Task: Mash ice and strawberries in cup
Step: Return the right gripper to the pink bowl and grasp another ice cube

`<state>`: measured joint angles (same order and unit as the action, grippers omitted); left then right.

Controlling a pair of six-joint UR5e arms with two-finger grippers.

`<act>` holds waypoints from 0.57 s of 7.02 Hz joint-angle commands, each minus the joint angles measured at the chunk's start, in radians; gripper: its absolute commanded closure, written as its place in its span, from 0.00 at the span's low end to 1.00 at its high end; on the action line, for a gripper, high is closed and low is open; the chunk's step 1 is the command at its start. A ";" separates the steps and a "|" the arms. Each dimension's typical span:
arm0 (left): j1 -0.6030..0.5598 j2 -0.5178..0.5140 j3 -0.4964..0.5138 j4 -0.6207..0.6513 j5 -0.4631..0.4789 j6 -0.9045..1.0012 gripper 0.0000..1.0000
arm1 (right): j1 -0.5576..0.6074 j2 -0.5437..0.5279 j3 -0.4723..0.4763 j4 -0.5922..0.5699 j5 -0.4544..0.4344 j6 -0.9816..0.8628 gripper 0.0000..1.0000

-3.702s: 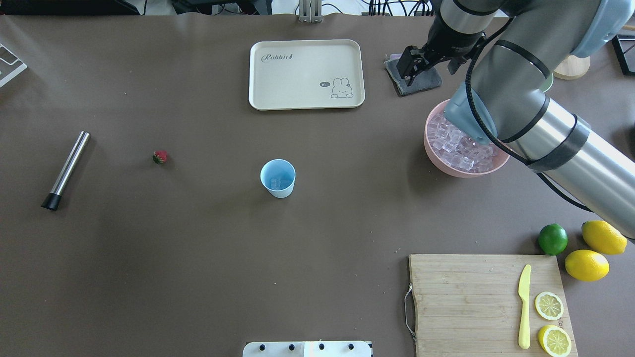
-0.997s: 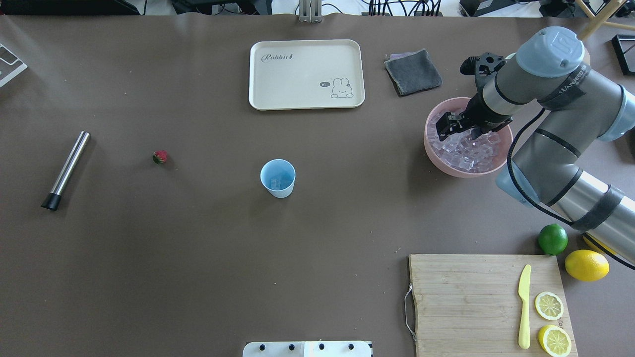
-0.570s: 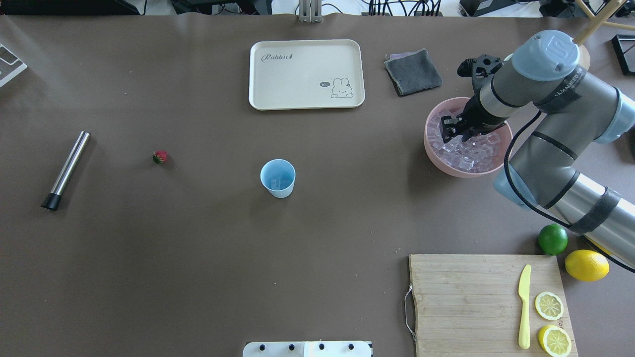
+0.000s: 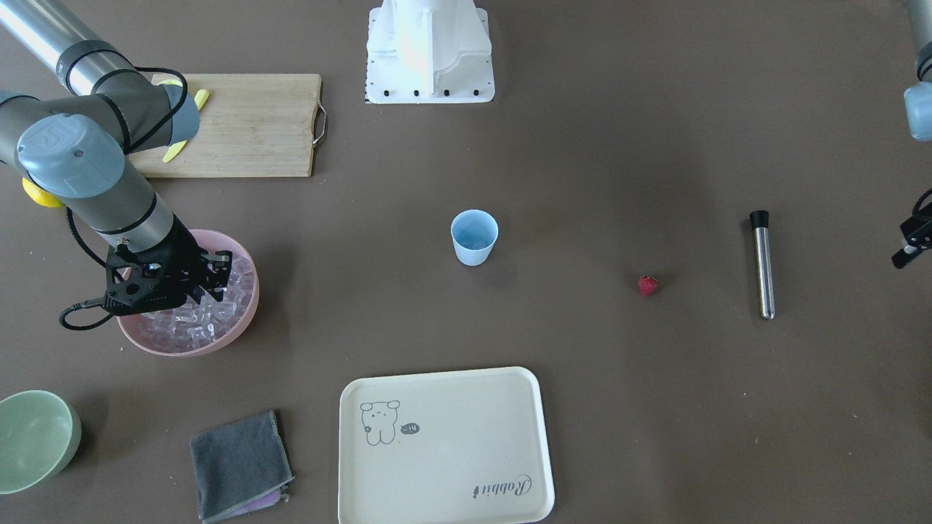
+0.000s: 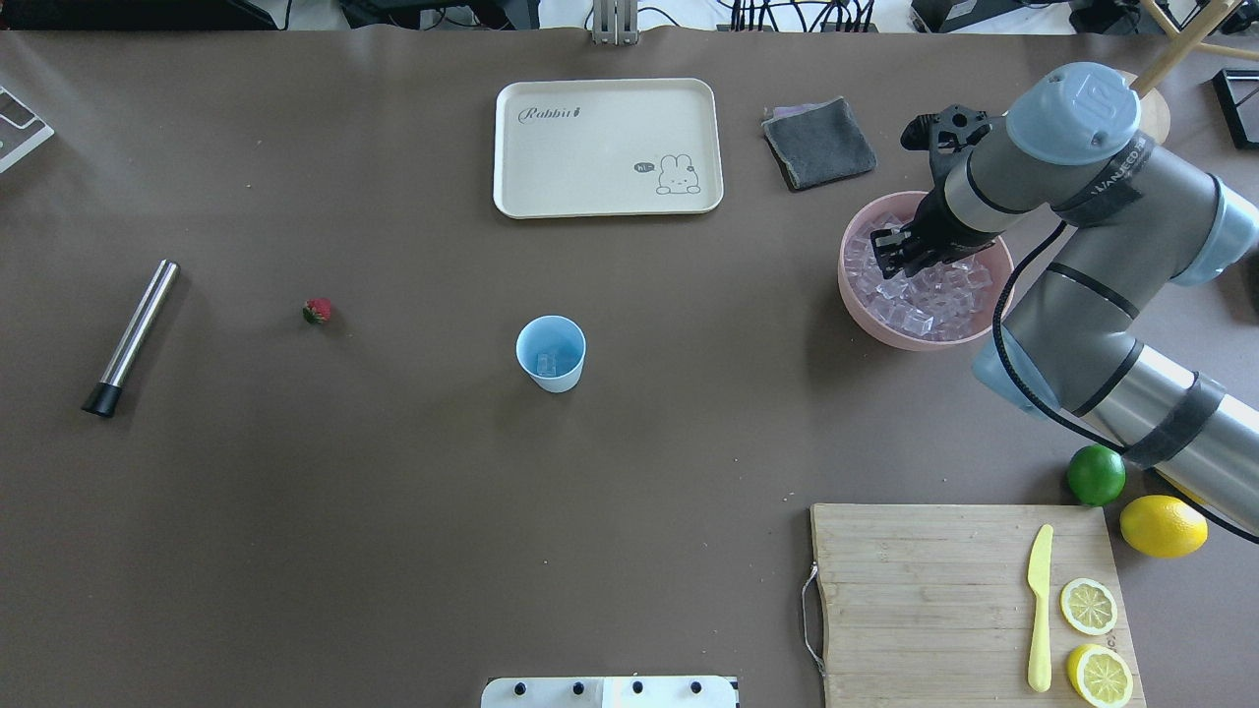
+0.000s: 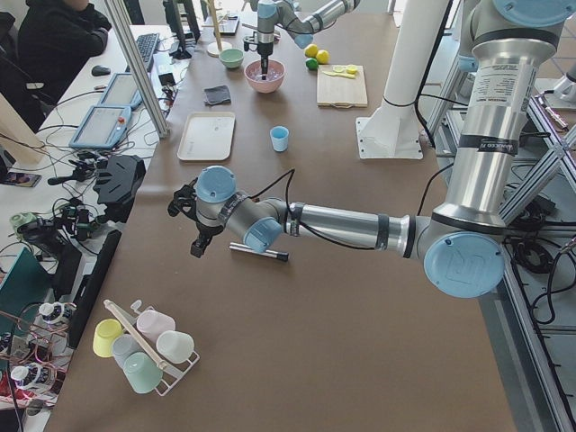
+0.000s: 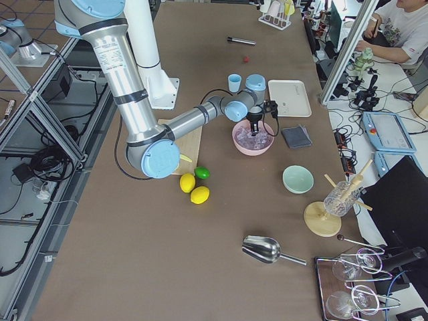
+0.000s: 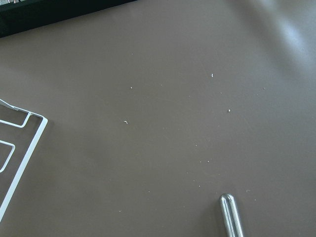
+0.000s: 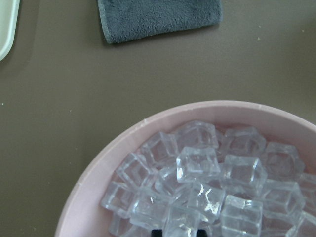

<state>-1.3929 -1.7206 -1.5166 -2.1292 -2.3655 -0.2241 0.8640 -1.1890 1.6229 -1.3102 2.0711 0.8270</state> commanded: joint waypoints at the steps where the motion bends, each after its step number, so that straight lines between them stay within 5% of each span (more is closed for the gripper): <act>1: 0.000 -0.001 0.001 0.000 0.000 0.000 0.03 | 0.010 0.002 0.011 -0.001 0.006 -0.002 1.00; 4: 0.000 0.001 -0.005 0.000 -0.001 -0.001 0.03 | 0.032 0.014 0.083 -0.030 0.040 0.000 1.00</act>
<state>-1.3928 -1.7203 -1.5196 -2.1291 -2.3657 -0.2242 0.8902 -1.1799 1.6745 -1.3304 2.0983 0.8283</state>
